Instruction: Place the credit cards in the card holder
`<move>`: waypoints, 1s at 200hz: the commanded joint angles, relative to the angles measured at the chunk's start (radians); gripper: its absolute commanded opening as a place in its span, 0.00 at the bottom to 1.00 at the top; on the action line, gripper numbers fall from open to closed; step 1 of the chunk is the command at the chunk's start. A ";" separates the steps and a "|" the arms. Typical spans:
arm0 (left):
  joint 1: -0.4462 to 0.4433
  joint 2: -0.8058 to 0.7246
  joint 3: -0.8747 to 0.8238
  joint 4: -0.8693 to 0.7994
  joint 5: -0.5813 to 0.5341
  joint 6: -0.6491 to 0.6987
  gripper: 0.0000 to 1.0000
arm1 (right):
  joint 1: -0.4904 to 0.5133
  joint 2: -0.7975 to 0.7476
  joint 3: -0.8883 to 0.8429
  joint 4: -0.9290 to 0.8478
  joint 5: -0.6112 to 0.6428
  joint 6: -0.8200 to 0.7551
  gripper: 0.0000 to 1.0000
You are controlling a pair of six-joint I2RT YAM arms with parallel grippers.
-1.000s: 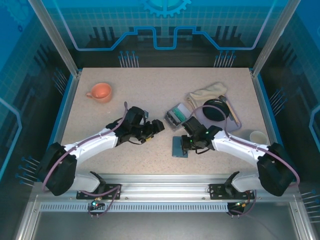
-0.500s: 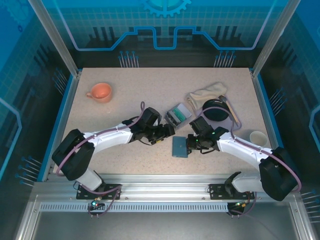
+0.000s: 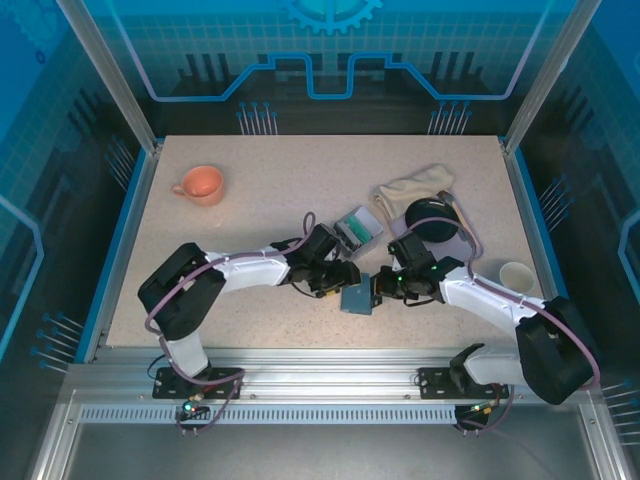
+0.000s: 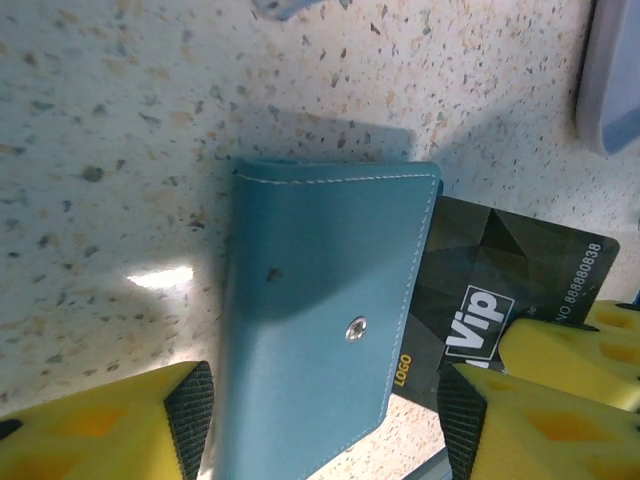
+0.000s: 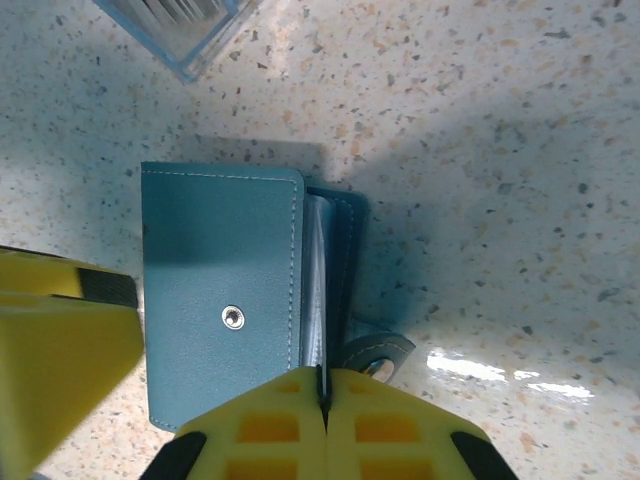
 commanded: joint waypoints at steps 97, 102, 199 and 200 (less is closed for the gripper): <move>-0.035 0.007 0.042 0.033 -0.001 0.006 0.69 | -0.039 -0.065 0.008 0.033 -0.108 0.024 0.00; -0.036 -0.005 0.038 0.038 -0.007 0.007 0.71 | -0.042 -0.073 0.008 0.032 -0.115 0.024 0.00; -0.034 -0.056 0.011 0.056 -0.038 -0.020 0.69 | -0.156 -0.072 -0.076 0.252 -0.400 0.134 0.00; -0.033 -0.055 0.011 0.056 -0.038 -0.021 0.69 | -0.157 -0.071 -0.077 0.254 -0.402 0.136 0.00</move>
